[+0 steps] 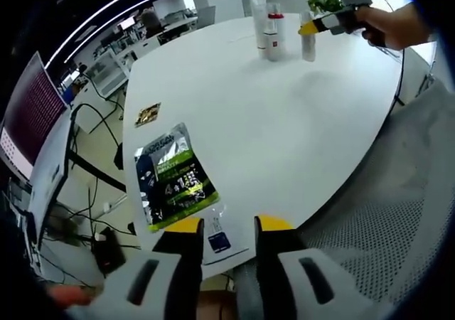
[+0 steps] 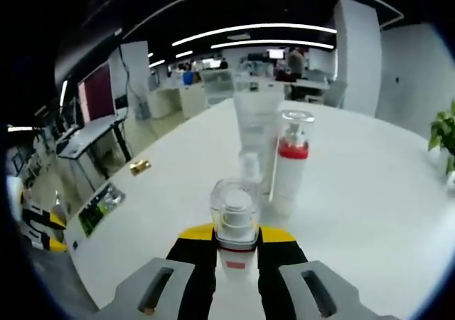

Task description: Arrange the skincare products in the storage area until every visible bottle or jar stands upright without overlapping.

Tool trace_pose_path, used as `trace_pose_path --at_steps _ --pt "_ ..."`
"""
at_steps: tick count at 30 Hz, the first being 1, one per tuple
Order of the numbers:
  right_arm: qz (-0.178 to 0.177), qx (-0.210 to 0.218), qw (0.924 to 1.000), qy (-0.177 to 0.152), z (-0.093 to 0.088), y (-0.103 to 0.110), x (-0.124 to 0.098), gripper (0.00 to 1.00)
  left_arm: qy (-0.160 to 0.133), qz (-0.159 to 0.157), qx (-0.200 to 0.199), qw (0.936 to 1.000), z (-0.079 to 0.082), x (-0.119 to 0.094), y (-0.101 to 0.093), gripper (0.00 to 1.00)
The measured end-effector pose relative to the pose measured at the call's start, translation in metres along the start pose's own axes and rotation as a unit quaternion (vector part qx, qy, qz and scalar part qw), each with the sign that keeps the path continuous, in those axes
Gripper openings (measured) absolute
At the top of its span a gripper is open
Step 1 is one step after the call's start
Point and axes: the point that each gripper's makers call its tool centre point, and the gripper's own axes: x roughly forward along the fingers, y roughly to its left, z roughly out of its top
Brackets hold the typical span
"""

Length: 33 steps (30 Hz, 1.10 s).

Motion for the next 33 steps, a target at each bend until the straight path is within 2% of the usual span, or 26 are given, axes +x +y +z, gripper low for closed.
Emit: trace_pose_path --at_steps 5,11,14,20,23,26,33 --pt "-0.026 -0.016 0.9995 -0.01 0.002 -0.015 0.004 0.18 0.003 -0.003 0.003 1.0 -0.002 0.001 -0.001 0.21" --pt "-0.06 -0.006 0.998 -0.018 0.003 -0.038 0.018 0.18 0.012 -0.004 0.009 0.9999 -0.006 0.002 -0.001 0.17" --pt "-0.068 -0.003 0.9975 -0.018 0.005 -0.043 0.03 0.18 0.015 -0.004 0.015 0.9998 -0.007 0.003 -0.001 0.17" --pt "-0.061 -0.027 0.9973 -0.031 0.015 -0.035 0.052 0.18 0.02 -0.005 0.024 0.9995 -0.008 0.003 -0.002 0.15" --pt "-0.06 -0.034 0.9973 -0.024 0.011 -0.033 0.061 0.18 0.021 -0.004 0.024 0.9995 -0.009 0.003 -0.002 0.15" --pt "-0.072 -0.032 0.9962 -0.038 0.011 -0.037 0.062 0.18 0.022 -0.001 0.023 0.9995 -0.01 0.003 0.0 0.14" --pt "-0.088 -0.018 0.9951 -0.04 0.009 -0.047 0.063 0.18 0.025 -0.003 0.023 0.9994 -0.01 0.004 -0.001 0.14"
